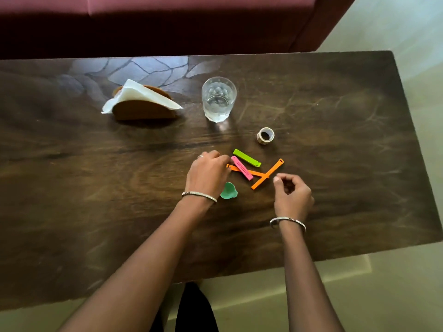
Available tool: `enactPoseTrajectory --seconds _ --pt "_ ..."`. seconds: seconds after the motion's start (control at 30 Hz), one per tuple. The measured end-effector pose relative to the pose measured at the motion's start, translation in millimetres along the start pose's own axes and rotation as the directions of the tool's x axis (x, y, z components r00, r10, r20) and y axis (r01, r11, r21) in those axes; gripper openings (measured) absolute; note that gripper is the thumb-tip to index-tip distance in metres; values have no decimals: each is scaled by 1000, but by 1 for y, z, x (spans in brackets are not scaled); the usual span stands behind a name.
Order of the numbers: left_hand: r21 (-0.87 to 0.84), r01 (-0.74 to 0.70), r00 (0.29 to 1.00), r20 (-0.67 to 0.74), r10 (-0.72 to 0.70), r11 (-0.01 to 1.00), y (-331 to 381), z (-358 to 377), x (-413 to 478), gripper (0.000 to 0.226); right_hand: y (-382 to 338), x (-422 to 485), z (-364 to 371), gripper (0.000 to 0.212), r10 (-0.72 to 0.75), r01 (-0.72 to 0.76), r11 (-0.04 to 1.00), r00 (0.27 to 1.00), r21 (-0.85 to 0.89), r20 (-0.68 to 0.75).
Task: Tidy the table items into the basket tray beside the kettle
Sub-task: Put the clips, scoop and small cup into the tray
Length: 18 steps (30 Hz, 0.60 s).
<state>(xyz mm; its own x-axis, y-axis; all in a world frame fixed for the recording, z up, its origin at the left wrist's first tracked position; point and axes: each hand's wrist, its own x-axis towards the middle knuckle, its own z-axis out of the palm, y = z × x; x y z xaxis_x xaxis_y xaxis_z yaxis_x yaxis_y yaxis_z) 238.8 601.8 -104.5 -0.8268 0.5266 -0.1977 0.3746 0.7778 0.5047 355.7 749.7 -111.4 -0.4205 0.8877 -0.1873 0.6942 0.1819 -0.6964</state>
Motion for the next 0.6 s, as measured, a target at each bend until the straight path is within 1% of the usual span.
enactPoseTrajectory --seconds 0.07,0.13,0.23,0.3,0.37,0.47,0.53,0.6 --pt "98 -79 996 58 73 992 3 9 14 28 -4 9 7 13 -143 151 984 986 -92 88" --pt "165 -141 989 74 130 976 5 18 22 28 -9 19 15 23 -256 292 936 948 -198 186" --pt "292 -215 976 33 215 932 10 30 28 19 -16 29 26 34 -323 405 861 903 -309 284" --pt "340 -242 967 6 255 909 10 35 29 13 -17 32 32 35 -315 419 832 896 -363 313" --pt "365 -253 960 -19 279 896 7 40 29 10 -16 32 36 32 -294 411 818 900 -403 321" --pt "362 -271 950 -46 307 892 4 44 29 8 -10 33 38 26 -280 396 807 909 -437 308" --pt "349 -266 950 -65 306 899 3 43 29 9 -8 34 40 25 -288 401 798 909 -450 301" --pt "305 -230 960 -83 267 924 0 40 28 13 -8 33 41 24 -298 404 791 910 -459 287"
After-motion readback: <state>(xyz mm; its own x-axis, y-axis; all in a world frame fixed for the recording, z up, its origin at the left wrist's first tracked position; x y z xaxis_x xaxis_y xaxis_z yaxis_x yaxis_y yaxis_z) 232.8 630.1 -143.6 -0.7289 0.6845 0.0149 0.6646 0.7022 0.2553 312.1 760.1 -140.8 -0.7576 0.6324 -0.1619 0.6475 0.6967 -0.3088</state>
